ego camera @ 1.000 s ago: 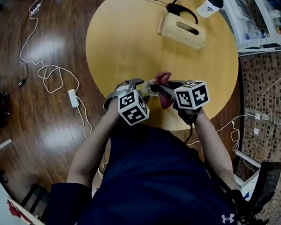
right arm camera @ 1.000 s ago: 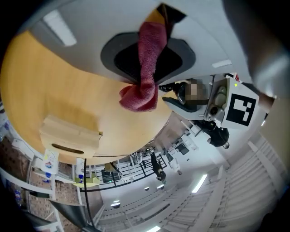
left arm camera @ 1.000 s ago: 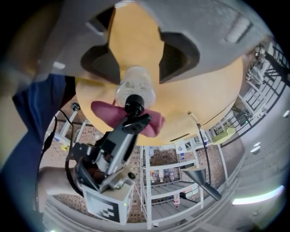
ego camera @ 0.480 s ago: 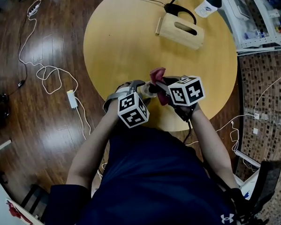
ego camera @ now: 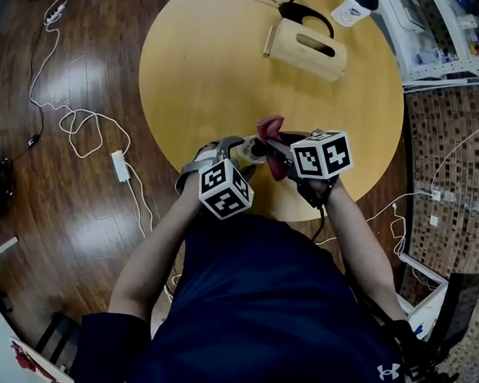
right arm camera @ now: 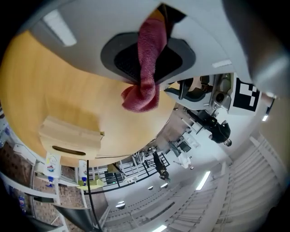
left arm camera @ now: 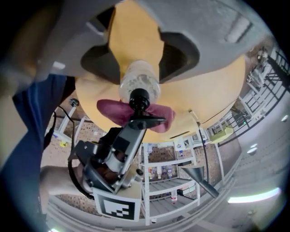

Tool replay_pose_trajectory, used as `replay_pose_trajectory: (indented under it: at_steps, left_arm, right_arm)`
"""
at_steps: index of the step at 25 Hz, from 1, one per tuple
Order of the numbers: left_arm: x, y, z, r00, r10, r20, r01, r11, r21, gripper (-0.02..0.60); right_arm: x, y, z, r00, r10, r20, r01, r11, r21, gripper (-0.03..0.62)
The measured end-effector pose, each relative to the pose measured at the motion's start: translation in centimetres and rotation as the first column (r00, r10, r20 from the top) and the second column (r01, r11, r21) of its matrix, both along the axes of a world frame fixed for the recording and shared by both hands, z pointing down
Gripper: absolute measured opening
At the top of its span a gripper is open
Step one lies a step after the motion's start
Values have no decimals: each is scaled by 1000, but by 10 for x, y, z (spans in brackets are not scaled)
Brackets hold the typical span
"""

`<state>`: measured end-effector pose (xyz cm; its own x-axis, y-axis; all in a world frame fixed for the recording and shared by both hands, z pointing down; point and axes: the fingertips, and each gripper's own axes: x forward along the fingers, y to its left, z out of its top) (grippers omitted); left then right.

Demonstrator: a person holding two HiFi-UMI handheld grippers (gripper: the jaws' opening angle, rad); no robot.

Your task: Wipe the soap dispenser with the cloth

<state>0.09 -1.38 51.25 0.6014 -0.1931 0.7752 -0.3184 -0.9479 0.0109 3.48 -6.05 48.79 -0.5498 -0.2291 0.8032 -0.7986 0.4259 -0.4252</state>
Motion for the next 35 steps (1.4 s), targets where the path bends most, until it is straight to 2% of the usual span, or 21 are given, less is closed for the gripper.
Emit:
replay_pose_trajectory:
  at_steps: [2,8,12,14,17,21,25,28,32,35]
  left_arm:
    - [1,-3,1,1000,-6,-8,6,1000,-5,272]
    - [-4,0,3,996,87,-24,-89,994,-64,262]
    - [-7,0,1,988,149,43,-149,989,1,285]
    - [-4,-2,-5,991,124,47,-125,992,24,315]
    - [2,-1,-9,996,80,35,-80,997,18,322]
    - [0,-1,0,993,81,87,-84,996,27,322]
    - [3,-2,-2,994,78,79,-81,996,29,322]
    - [10,-2,1,996,74,58,-76,997,25,331]
    - [21,-7,10,1000,7,13,-7,1000,27,370]
    - [23,-10,15,1000,6,0,-6,998,59,362]
  right_arm:
    - [-1,-1,0,1000,-11,-16,11,1000,8,89]
    - [5,33,1,1000,1,29,1,999,-47,89]
    - [4,16,-5,998,45,36,-45,999,-8,89]
    - [1,1,-8,998,57,33,-58,998,24,90]
    - [-3,0,-2,999,43,22,-43,999,25,89]
    - [3,14,-3,998,47,32,-48,999,23,89]
    - [29,27,0,987,161,12,-162,983,83,91]
    - [44,41,7,968,249,26,-250,965,77,91]
    - [54,55,14,952,306,23,-306,949,68,92]
    - [57,60,13,944,329,35,-331,940,77,92]
